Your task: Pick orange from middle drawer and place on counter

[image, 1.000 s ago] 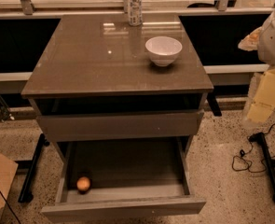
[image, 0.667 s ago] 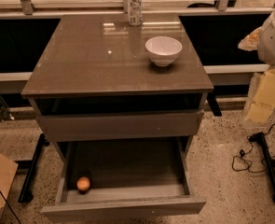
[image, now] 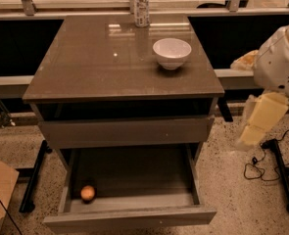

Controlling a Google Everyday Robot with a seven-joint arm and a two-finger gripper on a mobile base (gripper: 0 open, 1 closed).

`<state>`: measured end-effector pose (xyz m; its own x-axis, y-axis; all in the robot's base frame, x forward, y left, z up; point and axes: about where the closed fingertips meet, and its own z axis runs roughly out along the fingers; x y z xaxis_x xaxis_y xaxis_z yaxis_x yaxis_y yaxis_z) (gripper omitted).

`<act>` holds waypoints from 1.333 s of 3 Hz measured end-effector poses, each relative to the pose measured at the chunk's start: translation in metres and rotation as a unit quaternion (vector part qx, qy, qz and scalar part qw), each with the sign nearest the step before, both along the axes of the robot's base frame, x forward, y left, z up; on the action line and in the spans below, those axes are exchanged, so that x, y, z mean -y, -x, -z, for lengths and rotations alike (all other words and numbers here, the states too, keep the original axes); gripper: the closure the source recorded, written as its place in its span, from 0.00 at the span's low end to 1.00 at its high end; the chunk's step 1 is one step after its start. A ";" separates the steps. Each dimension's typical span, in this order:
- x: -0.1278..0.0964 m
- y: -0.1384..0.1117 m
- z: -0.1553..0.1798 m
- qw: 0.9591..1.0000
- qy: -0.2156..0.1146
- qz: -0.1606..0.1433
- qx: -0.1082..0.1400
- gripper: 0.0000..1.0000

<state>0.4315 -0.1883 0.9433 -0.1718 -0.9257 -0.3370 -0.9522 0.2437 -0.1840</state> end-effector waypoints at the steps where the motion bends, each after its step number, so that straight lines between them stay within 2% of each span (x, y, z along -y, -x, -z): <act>1: -0.035 0.005 0.026 0.998 -0.052 -0.037 -0.005 0.00; 2: -0.081 0.005 0.048 0.993 -0.089 -0.076 -0.006 0.00; 3: -0.081 0.005 0.048 0.993 -0.088 -0.076 -0.006 0.00; 4: -0.098 0.002 0.058 0.992 -0.092 -0.089 0.002 0.00</act>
Offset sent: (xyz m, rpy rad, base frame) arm -0.0010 0.1400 -0.0868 0.2815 0.0397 0.2600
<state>0.4298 -0.0901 0.8854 -0.0095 -0.8640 -0.5034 -0.9827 0.1013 -0.1553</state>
